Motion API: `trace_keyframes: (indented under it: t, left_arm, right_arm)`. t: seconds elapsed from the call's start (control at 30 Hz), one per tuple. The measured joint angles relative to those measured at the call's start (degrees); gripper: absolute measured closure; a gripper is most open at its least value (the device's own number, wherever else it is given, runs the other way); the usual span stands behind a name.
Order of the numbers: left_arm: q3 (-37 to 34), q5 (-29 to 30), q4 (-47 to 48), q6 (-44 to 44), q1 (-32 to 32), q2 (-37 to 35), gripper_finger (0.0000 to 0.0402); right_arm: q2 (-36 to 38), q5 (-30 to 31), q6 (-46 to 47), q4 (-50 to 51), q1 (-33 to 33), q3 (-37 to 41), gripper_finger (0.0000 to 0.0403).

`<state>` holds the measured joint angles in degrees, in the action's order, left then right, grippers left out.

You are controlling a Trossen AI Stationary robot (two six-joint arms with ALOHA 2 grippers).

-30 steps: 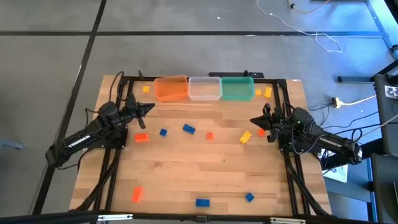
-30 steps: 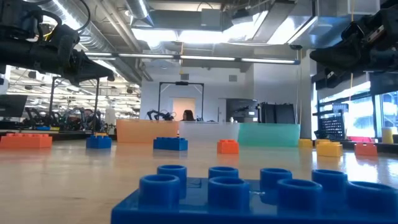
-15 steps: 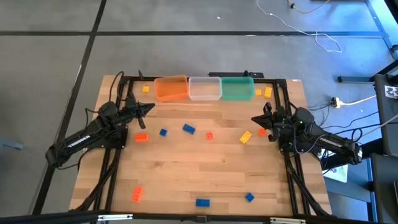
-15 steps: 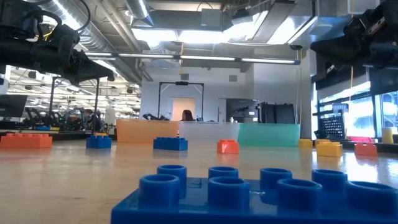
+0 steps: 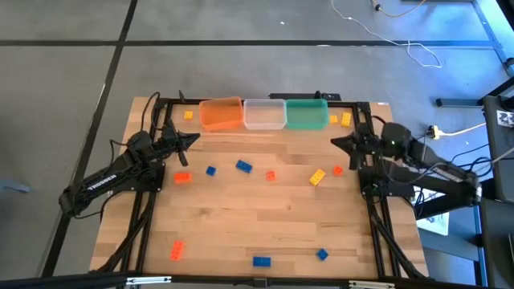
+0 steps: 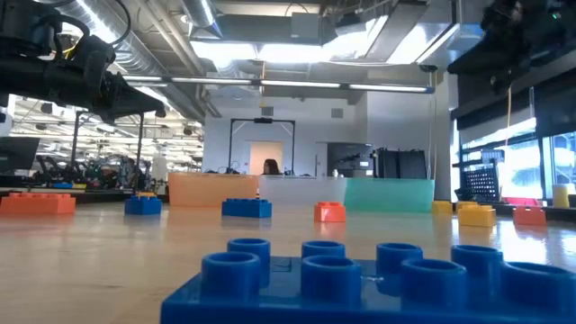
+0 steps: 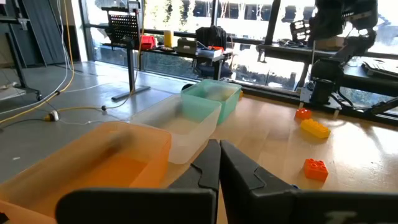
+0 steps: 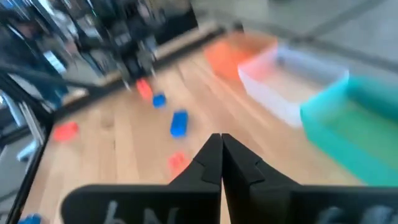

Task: Sort & place blocks by color
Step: Put the yellow game piece into the green bin

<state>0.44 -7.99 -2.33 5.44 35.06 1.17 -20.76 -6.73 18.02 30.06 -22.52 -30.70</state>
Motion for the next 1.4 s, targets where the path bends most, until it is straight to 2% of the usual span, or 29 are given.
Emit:
trace_keyframes:
  t: [0.13,0.27,0.4,0.57,1.07,1.27,1.4]
  left_arm:
    - [0.0,0.0,0.0,0.0,0.0,0.0,0.0401]
    - [0.0,0.0,-0.1,0.0,0.0,0.0,0.0401]
    - [0.0,0.0,-0.1,0.0,0.0,0.0,0.0401]
    - [0.0,0.0,-0.1,0.0,0.0,0.0,0.0401]
    - [0.0,0.0,-0.2,0.0,0.0,0.0,0.0401]
    - [0.0,0.0,-0.2,0.0,0.0,0.0,0.0401]
    - [0.0,0.0,-0.2,0.0,0.0,0.0,0.0401]
  right_arm:
    - [-11.6,-0.9,-0.7,12.9,0.0,-9.8,0.0403]
    - [-22.2,-3.5,-7.1,23.4,0.5,-18.4,0.0403]
    - [-30.8,-4.8,-12.0,28.3,2.2,-25.1,0.0403]
    - [-38.7,-5.3,-6.7,30.4,2.6,-30.7,0.0392]
    - [-49.8,-6.5,-7.2,33.3,2.6,-31.9,0.0312]
    - [-50.9,-11.1,-20.4,33.3,2.6,-31.9,0.0275]
    - [-50.9,-17.2,-33.9,33.7,2.6,-31.9,0.0272]
